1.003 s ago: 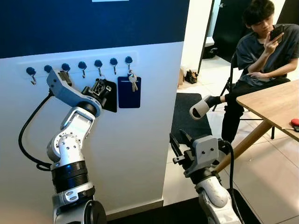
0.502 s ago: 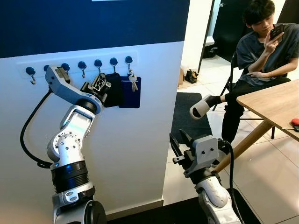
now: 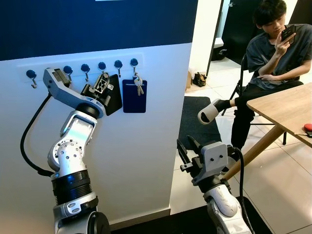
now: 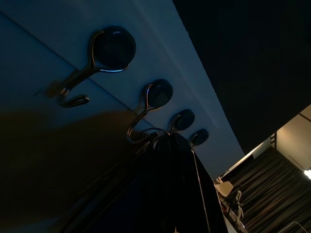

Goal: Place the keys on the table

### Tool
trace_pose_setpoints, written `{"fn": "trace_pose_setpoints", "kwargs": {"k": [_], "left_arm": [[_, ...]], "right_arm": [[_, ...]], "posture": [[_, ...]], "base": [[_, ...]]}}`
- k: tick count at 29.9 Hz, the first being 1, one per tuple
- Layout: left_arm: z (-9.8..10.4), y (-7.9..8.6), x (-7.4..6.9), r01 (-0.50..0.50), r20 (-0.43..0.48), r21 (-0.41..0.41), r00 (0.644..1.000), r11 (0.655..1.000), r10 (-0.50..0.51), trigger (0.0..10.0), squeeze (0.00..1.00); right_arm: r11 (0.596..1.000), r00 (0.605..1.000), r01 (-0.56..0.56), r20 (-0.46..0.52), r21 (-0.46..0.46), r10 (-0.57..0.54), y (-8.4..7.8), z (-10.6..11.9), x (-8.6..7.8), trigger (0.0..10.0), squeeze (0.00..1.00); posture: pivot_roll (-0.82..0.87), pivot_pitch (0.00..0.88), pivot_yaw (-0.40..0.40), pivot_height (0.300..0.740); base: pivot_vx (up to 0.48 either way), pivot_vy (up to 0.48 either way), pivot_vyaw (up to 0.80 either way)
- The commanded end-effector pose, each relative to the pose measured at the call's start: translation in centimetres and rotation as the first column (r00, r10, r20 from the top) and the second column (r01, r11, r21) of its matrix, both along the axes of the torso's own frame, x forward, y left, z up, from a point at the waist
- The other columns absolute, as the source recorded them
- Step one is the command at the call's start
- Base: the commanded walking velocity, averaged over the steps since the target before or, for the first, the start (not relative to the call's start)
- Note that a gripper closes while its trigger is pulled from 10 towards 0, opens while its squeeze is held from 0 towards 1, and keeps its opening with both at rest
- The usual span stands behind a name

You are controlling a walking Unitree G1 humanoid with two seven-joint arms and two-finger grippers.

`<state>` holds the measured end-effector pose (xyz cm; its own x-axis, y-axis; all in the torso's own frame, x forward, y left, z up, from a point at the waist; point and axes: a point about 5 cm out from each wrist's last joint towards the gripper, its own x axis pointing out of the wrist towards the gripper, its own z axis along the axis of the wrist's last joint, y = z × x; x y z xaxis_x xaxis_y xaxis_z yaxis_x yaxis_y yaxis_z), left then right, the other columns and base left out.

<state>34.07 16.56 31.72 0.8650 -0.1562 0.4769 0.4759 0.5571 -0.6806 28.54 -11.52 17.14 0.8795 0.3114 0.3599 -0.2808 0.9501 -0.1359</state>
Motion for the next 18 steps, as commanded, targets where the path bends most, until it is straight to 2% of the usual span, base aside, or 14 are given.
{"fn": "trace_pose_setpoints", "kwargs": {"k": [1,7,8,12,17,18], "left_arm": [[0.7,0.1,0.1,-0.003,0.026,0.022,1.000,1.000,0.003,10.0,0.00],[0.6,-0.4,0.5,0.003,-0.002,0.053,1.000,0.999,-0.003,10.0,0.00],[0.7,-0.6,0.7,-0.009,-0.007,0.080,1.000,0.997,0.010,10.0,0.00],[1.0,-0.8,1.0,-0.005,-0.007,0.074,1.000,0.997,0.006,10.0,0.00],[1.7,-0.7,0.9,0.000,0.030,0.071,1.000,0.997,-0.002,10.0,0.00],[2.2,-0.7,0.7,0.003,0.065,0.083,0.998,0.997,-0.008,10.0,0.00]], "right_arm": [[1.000,1.000,-0.009,-0.011,0.003,0.009,0.2,-0.2,-0.2,10.0,0.00],[1.000,1.000,-0.008,-0.011,0.003,0.008,0.2,-0.2,-0.2,10.0,0.00],[1.000,1.000,-0.006,-0.010,0.003,0.006,0.2,-0.2,-0.3,10.0,0.00],[1.000,1.000,-0.002,-0.011,0.002,0.002,0.1,-0.2,-0.3,10.0,0.00],[1.000,1.000,0.001,-0.011,0.003,-0.001,0.1,-0.2,-0.4,10.0,0.00],[1.000,1.000,0.002,-0.011,0.003,-0.002,0.1,-0.2,-0.4,10.0,0.00]], "posture": [[0.08,0.124,0.086,0.740],[0.07,0.125,0.088,0.740],[0.07,0.124,0.089,0.740],[0.07,0.125,0.092,0.740],[0.07,0.127,0.093,0.740],[0.07,0.128,0.093,0.740]], "base": [[0.000,0.000,0.00],[0.000,0.000,0.00],[0.000,0.000,0.00],[0.000,0.000,0.00],[0.000,0.000,0.00],[0.000,0.000,0.00]]}}
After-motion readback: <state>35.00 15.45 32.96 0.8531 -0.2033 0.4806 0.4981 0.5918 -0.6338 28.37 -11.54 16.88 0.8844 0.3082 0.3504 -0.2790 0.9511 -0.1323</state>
